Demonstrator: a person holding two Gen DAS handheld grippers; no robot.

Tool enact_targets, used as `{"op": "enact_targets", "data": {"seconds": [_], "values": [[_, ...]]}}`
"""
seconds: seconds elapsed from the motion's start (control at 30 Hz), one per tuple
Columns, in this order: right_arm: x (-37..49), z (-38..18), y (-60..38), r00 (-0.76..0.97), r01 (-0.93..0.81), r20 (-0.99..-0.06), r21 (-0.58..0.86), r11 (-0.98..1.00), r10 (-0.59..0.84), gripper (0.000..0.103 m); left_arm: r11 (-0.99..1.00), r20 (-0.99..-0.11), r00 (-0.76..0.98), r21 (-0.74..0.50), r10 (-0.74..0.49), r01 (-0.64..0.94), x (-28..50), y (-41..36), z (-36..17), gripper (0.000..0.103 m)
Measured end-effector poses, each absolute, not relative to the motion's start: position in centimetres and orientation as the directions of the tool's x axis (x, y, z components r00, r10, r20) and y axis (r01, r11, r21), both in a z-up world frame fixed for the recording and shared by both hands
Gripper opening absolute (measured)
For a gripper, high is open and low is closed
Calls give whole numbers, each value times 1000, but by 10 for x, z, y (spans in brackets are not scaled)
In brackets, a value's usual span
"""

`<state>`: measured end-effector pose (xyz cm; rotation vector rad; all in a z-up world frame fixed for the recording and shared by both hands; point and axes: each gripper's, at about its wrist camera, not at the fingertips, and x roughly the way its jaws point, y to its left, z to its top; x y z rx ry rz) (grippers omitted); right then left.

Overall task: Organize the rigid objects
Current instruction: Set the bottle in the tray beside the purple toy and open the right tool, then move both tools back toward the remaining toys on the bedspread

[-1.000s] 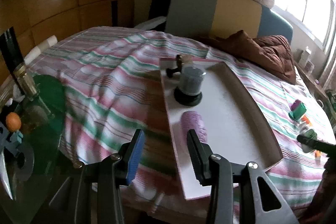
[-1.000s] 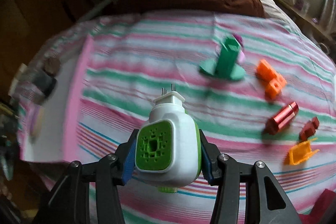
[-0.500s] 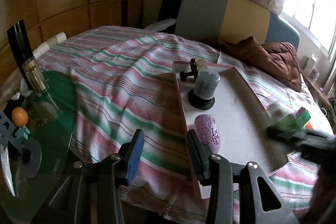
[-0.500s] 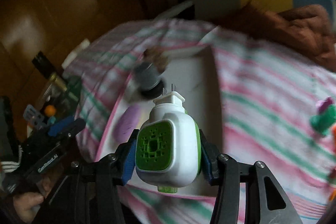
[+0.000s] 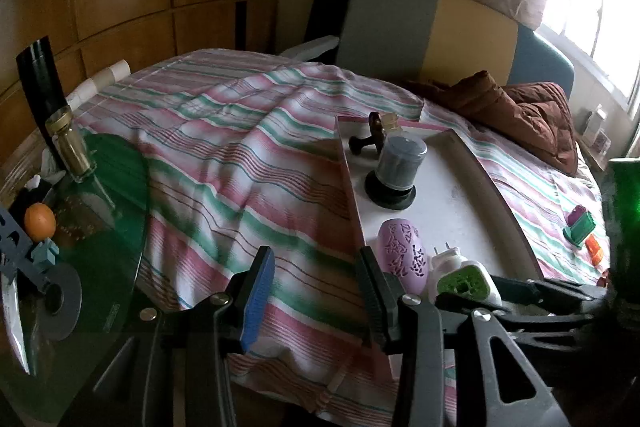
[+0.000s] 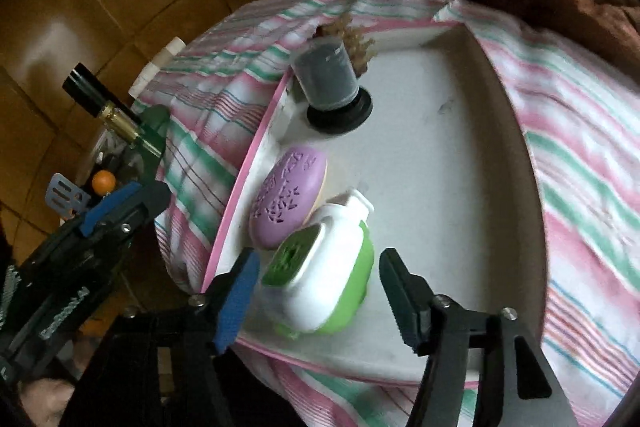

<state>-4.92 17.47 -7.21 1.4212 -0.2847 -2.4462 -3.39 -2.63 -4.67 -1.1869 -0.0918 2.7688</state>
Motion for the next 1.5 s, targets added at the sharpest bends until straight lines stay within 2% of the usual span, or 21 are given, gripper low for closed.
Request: {"op": "enact_targets", "data": {"seconds": [0.43, 0.63, 0.87, 1.07, 1.5], "values": [[-27, -36, 212, -566, 133, -759, 300, -944, -321, 68, -989, -696, -704, -78, 144, -125, -28, -14, -31, 42], [-17, -18, 251, -627, 73, -746, 230, -971, -224, 69, -985, -692, -704, -68, 161, -159, -27, -2, -25, 43], [-7, -16, 302, -653, -48, -746, 215, -976, -132, 69, -977, -688, -701, -58, 189, -206, -25, 17, -18, 42], [0, -22, 336, -651, -140, -757, 198, -970, -61, 69, -968, -684, -698, -50, 213, -247, -24, 34, -12, 42], [27, -21, 441, -613, -354, -764, 40, -934, 200, 69, -936, -661, -692, -47, 291, -349, -23, 76, 6, 43]]}}
